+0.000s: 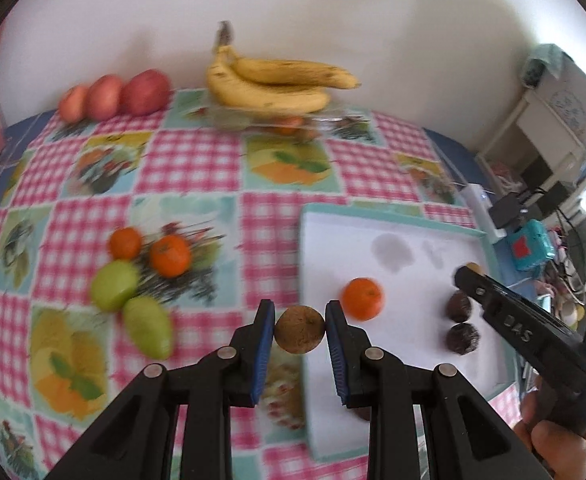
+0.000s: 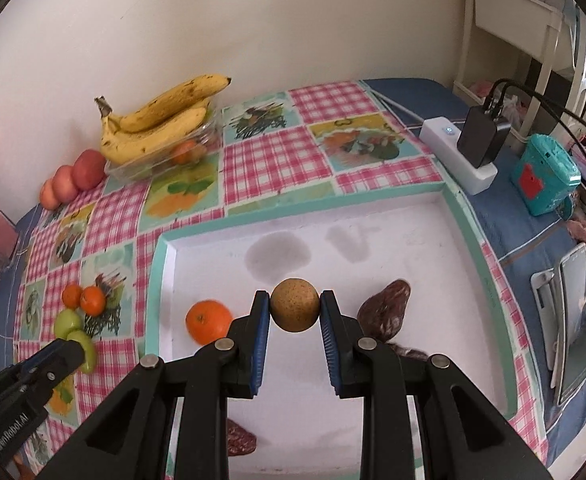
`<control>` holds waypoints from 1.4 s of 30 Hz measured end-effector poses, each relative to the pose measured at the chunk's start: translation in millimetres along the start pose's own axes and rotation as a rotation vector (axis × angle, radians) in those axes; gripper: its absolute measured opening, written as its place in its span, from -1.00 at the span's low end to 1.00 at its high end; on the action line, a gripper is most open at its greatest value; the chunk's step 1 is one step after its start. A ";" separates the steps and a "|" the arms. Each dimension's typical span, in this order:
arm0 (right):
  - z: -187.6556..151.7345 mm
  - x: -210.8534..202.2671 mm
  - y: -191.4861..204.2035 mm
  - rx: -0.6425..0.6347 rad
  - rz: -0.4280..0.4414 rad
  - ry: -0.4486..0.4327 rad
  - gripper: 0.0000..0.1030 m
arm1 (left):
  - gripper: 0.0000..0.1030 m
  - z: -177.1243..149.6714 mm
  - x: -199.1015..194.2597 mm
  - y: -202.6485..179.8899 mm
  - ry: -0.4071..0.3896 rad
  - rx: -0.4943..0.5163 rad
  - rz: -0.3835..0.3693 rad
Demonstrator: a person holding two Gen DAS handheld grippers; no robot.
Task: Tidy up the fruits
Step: 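Carry the brown round fruits over the white tray with both tools, then open both tools to release the brown round fruits onto the tray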
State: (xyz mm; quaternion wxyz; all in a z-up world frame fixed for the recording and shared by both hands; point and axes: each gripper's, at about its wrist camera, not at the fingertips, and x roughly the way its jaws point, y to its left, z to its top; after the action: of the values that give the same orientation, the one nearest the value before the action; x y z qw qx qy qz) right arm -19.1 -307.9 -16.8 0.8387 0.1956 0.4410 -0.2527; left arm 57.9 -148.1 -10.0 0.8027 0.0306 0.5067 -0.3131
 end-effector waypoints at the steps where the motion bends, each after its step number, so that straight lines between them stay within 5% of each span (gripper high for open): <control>1: 2.3 0.6 -0.2 0.001 -0.001 -0.001 -0.49 | -0.46 1.5 3.6 -7.0 -0.005 0.019 -0.012; 21: 26.5 42.5 -20.1 0.025 -0.015 0.051 -0.48 | -0.46 -8.4 70.3 -40.4 0.142 0.098 -0.035; 42: 13.1 77.3 -27.4 0.034 -0.021 0.148 -0.48 | -0.45 -13.0 88.4 -41.4 0.179 0.126 0.012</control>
State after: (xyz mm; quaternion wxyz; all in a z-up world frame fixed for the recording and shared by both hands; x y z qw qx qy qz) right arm 10.3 -356.4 -77.4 0.7977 0.2231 0.4994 -0.2539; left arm 51.2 -218.2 -78.8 0.7526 0.1118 0.5554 -0.3356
